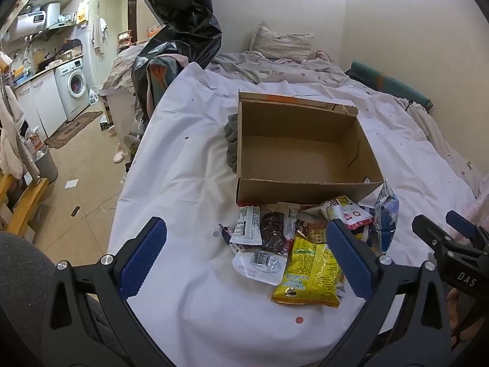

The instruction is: Organize snacks

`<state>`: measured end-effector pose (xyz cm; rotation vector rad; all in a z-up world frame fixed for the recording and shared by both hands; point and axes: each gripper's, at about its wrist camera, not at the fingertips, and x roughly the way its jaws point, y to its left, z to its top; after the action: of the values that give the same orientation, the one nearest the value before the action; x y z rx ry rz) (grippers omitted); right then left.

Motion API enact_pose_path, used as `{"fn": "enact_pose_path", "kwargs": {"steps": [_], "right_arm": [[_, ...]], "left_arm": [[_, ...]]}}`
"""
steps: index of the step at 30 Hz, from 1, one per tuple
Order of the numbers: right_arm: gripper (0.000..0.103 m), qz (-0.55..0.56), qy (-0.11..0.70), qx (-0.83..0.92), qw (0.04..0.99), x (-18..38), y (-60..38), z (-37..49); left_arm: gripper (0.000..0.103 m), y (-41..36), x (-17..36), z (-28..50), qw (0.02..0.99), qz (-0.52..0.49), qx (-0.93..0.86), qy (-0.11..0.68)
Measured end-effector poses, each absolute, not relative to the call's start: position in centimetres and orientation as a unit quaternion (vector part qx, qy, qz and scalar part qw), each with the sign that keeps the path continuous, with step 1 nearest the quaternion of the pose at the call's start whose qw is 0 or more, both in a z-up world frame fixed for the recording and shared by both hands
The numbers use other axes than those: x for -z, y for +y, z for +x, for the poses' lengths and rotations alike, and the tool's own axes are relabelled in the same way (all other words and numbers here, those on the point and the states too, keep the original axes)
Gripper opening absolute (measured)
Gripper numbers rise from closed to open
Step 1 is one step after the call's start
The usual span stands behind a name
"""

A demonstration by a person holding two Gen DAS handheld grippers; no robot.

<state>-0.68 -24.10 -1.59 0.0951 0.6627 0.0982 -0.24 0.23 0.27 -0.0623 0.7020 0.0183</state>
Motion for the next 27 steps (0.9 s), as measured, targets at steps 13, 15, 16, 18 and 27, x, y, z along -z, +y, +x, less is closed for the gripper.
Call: {"fn": "enact_pose_path", "kwargs": {"steps": [13,15,16,18,27], "right_arm": [[0.103,0.045,0.325,-0.049,0.944,1.56,-24.15,-0.66],[0.103,0.045,0.325,-0.048,0.944,1.54,-24.15,-0.67],[0.103,0.045,0.325,-0.049,0.943,1.53,-24.17,-0.66],[0.103,0.045,0.324,-0.049,0.944,1.54,-24.17,-0.68],[0.103,0.049,0.327,-0.049,0.943,1.56,-24.47,-0.67]], "left_arm": [[0.103,0.45,-0.28,-0.24,0.939,-0.033,-0.009,0.342],[0.103,0.46,-0.3,-0.25,0.939,-0.033,-0.009,0.342],[0.103,0.45,-0.3,-0.25,0.939,-0.033,-0.009,0.342],[0.103,0.47,-0.3,-0.27,0.939,-0.033,-0.009,0.341],[0.103,0.35,-0.31,-0.23,0.94,-0.033,-0.01,0.34]]}}
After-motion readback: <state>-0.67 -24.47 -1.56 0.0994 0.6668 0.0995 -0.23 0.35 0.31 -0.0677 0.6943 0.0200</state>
